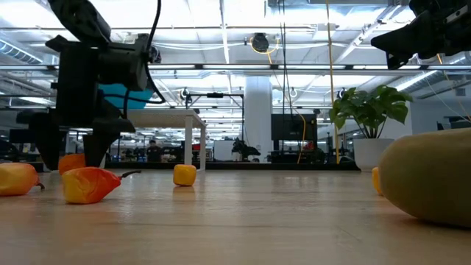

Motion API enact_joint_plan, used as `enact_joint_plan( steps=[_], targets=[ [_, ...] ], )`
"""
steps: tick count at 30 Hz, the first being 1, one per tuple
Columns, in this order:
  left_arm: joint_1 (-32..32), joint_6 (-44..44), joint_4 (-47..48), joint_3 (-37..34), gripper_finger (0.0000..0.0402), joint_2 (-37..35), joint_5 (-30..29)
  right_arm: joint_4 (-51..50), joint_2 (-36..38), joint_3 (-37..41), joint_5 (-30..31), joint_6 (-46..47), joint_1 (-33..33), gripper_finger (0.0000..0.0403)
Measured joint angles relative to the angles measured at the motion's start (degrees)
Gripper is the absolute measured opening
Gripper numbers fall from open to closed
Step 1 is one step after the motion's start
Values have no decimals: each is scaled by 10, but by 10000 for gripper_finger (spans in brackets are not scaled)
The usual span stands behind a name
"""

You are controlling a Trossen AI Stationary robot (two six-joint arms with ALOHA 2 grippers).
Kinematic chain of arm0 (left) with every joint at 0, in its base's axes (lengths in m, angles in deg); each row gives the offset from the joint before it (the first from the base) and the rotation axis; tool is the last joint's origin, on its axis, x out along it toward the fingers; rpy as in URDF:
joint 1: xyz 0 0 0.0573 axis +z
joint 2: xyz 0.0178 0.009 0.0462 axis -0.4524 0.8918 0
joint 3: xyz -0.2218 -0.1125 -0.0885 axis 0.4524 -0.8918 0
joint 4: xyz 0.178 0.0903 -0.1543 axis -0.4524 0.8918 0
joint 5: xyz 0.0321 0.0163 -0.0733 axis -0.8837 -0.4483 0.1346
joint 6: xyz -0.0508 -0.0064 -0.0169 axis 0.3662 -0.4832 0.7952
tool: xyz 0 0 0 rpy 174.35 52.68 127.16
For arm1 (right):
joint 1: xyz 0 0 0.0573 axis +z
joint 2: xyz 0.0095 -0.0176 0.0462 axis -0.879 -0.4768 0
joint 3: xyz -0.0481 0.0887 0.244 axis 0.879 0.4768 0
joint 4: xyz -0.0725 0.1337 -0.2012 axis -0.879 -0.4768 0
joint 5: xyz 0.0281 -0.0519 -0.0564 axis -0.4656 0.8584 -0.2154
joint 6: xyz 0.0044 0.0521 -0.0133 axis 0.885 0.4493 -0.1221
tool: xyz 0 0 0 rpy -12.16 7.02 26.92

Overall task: Pick & Place Fruit
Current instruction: Put the orange into the blue strainer bowl on the shelf

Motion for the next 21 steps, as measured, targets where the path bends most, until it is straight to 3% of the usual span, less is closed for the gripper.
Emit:
enact_joint_plan(
  steps=[9, 21],
  targets=[
    [0, 0, -1, 0, 365, 0, 4, 0, 0, 0, 2, 0, 0, 0],
    [0, 18, -1, -1, 236, 0, 12, 0, 0, 0, 2, 0, 0, 0]
  ],
)
